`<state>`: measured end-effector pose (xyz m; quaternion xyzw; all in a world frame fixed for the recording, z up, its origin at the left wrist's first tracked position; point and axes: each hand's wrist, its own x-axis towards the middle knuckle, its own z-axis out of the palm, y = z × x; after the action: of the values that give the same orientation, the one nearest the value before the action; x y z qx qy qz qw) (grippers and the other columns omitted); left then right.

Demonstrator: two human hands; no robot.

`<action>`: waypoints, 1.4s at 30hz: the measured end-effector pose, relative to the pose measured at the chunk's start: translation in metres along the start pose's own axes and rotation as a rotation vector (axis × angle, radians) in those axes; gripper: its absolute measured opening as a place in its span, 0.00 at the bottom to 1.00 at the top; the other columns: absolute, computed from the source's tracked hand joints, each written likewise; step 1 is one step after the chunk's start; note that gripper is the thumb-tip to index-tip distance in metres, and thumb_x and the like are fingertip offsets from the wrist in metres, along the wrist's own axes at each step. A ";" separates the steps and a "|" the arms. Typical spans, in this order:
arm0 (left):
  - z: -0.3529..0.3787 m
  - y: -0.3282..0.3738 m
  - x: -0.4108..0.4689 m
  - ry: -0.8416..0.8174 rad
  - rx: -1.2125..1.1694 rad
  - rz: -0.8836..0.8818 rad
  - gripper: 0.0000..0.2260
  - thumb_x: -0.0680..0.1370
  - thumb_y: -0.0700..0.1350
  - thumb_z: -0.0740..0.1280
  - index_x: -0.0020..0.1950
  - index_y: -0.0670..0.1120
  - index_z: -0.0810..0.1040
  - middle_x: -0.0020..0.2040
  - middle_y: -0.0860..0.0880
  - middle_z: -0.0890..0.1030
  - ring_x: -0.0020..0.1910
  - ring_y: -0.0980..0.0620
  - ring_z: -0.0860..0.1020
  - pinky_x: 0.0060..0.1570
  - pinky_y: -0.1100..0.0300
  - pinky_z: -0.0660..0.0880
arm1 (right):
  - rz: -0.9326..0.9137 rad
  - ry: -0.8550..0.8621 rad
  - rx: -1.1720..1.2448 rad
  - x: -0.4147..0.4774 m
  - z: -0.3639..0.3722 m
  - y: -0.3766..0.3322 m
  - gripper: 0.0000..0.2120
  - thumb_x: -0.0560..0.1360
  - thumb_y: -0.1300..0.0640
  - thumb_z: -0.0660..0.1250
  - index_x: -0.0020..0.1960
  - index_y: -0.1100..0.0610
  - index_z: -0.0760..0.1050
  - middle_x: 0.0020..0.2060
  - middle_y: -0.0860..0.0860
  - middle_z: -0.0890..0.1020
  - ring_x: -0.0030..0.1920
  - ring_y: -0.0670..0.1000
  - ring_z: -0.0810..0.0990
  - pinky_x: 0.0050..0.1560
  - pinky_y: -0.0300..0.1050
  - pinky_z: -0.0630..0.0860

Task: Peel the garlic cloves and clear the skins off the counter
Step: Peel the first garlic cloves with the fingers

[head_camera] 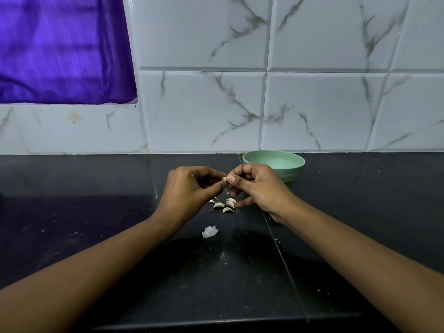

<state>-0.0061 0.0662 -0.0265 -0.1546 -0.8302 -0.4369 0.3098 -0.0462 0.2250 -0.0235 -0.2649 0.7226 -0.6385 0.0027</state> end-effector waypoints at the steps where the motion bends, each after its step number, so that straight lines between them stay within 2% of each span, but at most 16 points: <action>1: 0.000 0.000 0.000 0.000 -0.028 -0.019 0.04 0.70 0.43 0.75 0.44 0.50 0.85 0.35 0.56 0.84 0.36 0.62 0.82 0.36 0.71 0.76 | -0.013 0.003 -0.016 0.000 0.001 0.001 0.05 0.77 0.61 0.65 0.42 0.57 0.75 0.35 0.51 0.79 0.32 0.42 0.77 0.31 0.41 0.80; 4: 0.001 0.000 0.001 -0.009 -0.120 -0.076 0.05 0.70 0.43 0.76 0.44 0.48 0.85 0.35 0.54 0.85 0.36 0.60 0.83 0.36 0.71 0.75 | -0.047 0.016 -0.053 0.001 0.003 0.003 0.06 0.78 0.61 0.63 0.42 0.56 0.73 0.37 0.53 0.77 0.33 0.43 0.76 0.32 0.43 0.80; 11: 0.001 -0.004 0.002 -0.020 -0.216 -0.112 0.05 0.70 0.42 0.75 0.45 0.46 0.85 0.38 0.49 0.86 0.40 0.52 0.85 0.45 0.57 0.81 | -0.076 0.019 -0.099 0.001 0.005 0.005 0.07 0.79 0.59 0.62 0.42 0.54 0.73 0.40 0.56 0.77 0.34 0.43 0.75 0.36 0.50 0.82; 15: 0.002 -0.002 0.002 0.003 -0.248 -0.094 0.05 0.69 0.42 0.76 0.44 0.46 0.84 0.37 0.48 0.85 0.39 0.55 0.84 0.42 0.63 0.80 | -0.123 0.074 -0.228 0.001 0.005 0.005 0.07 0.78 0.59 0.64 0.41 0.53 0.73 0.33 0.47 0.78 0.34 0.46 0.76 0.36 0.52 0.81; 17: 0.002 -0.002 0.004 0.044 -0.297 -0.098 0.05 0.69 0.40 0.75 0.44 0.46 0.84 0.38 0.47 0.85 0.39 0.54 0.84 0.42 0.65 0.79 | -0.103 0.097 -0.307 0.002 0.004 0.006 0.07 0.77 0.59 0.65 0.40 0.54 0.73 0.33 0.50 0.78 0.33 0.48 0.77 0.34 0.51 0.82; 19: 0.000 -0.002 0.006 0.058 -0.374 -0.142 0.04 0.71 0.39 0.74 0.44 0.45 0.83 0.39 0.45 0.85 0.41 0.51 0.84 0.43 0.62 0.79 | -0.045 0.090 -0.376 0.002 0.003 0.007 0.06 0.77 0.58 0.66 0.41 0.55 0.74 0.33 0.52 0.77 0.33 0.49 0.78 0.36 0.51 0.82; 21: -0.002 -0.003 0.008 0.020 -0.467 -0.248 0.03 0.73 0.38 0.72 0.45 0.45 0.82 0.40 0.45 0.86 0.42 0.51 0.84 0.41 0.61 0.80 | 0.027 0.027 -0.355 0.002 -0.001 0.007 0.06 0.77 0.58 0.66 0.42 0.56 0.74 0.32 0.50 0.77 0.32 0.46 0.78 0.35 0.49 0.82; 24: -0.007 -0.002 0.012 -0.072 -0.534 -0.414 0.03 0.76 0.36 0.67 0.46 0.42 0.79 0.39 0.47 0.85 0.36 0.53 0.83 0.35 0.63 0.79 | 0.089 -0.218 -0.271 -0.002 -0.006 0.004 0.05 0.76 0.61 0.67 0.41 0.56 0.76 0.33 0.49 0.78 0.33 0.42 0.77 0.35 0.44 0.80; 26: -0.014 -0.002 0.014 -0.134 -0.518 -0.488 0.05 0.77 0.36 0.65 0.46 0.43 0.79 0.37 0.48 0.85 0.32 0.54 0.82 0.31 0.64 0.78 | 0.064 -0.329 -0.311 -0.004 -0.006 0.004 0.04 0.74 0.62 0.69 0.42 0.55 0.77 0.35 0.50 0.79 0.34 0.43 0.78 0.35 0.43 0.79; 30: -0.019 -0.003 0.013 -0.358 -0.387 -0.547 0.07 0.78 0.37 0.64 0.47 0.44 0.81 0.37 0.48 0.84 0.32 0.55 0.81 0.30 0.66 0.76 | 0.018 -0.397 -0.323 -0.006 -0.004 0.002 0.06 0.73 0.64 0.71 0.42 0.54 0.78 0.36 0.49 0.80 0.36 0.44 0.78 0.33 0.41 0.79; 32: -0.018 -0.003 0.012 -0.417 -0.328 -0.537 0.06 0.77 0.38 0.65 0.47 0.44 0.82 0.36 0.49 0.84 0.33 0.55 0.81 0.30 0.66 0.75 | 0.021 -0.443 -0.290 -0.007 -0.004 0.000 0.07 0.73 0.65 0.70 0.44 0.54 0.77 0.37 0.50 0.80 0.36 0.43 0.78 0.32 0.39 0.79; 39: -0.023 -0.005 0.013 -0.446 -0.201 -0.475 0.02 0.76 0.39 0.69 0.44 0.45 0.81 0.33 0.50 0.83 0.31 0.57 0.81 0.28 0.68 0.73 | -0.030 -0.513 -0.351 -0.010 -0.007 -0.006 0.08 0.77 0.66 0.64 0.47 0.53 0.76 0.43 0.49 0.84 0.39 0.44 0.81 0.32 0.38 0.77; 42: -0.022 -0.006 0.013 -0.461 -0.183 -0.471 0.03 0.76 0.39 0.68 0.44 0.44 0.81 0.33 0.51 0.83 0.30 0.58 0.80 0.28 0.68 0.73 | -0.085 -0.391 -0.375 -0.009 -0.007 -0.007 0.09 0.76 0.65 0.67 0.45 0.51 0.77 0.41 0.50 0.84 0.37 0.45 0.81 0.30 0.38 0.76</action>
<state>-0.0101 0.0445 -0.0124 -0.0806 -0.8488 -0.5225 -0.0107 -0.0380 0.2346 -0.0194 -0.4091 0.8023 -0.4295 0.0664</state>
